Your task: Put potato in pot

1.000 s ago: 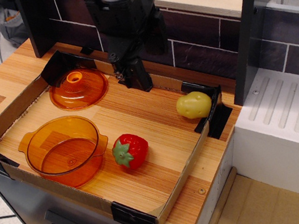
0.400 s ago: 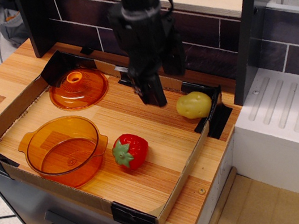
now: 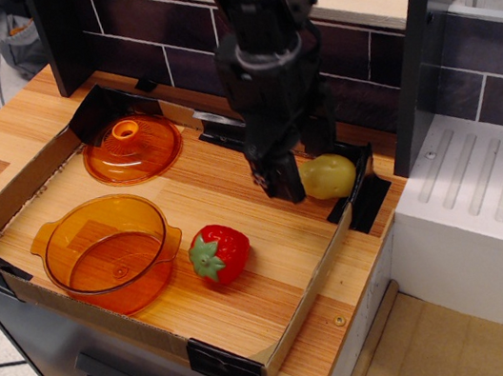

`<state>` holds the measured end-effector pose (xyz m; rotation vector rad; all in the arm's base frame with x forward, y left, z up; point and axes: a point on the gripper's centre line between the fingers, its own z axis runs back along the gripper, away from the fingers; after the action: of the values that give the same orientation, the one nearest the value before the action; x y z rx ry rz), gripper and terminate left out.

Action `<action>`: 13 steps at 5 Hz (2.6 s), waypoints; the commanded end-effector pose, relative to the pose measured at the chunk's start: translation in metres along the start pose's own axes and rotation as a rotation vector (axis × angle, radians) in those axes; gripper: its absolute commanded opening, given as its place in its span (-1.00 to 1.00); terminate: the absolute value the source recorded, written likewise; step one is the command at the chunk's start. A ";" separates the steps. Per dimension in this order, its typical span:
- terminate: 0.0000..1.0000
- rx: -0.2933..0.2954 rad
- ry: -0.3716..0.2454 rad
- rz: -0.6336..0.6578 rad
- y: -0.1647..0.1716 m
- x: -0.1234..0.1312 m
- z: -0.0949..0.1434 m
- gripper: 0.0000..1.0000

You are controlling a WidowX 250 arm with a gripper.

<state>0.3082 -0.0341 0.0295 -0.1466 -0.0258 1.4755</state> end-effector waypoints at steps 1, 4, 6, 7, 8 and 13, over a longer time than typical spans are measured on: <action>-1.00 -0.056 -0.024 0.004 -0.014 -0.002 -0.006 1.00; -1.00 -0.018 -0.003 -0.021 -0.006 -0.012 -0.013 -1.00; -1.00 -0.035 0.040 -0.027 -0.010 -0.005 0.022 -1.00; -1.00 -0.069 0.069 -0.015 -0.006 0.012 0.063 -1.00; -1.00 -0.094 0.073 -0.034 0.019 0.034 0.079 -1.00; -1.00 -0.022 0.015 -0.061 0.097 0.113 0.086 -1.00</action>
<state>0.2104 0.0854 0.0900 -0.1657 -0.0113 1.4063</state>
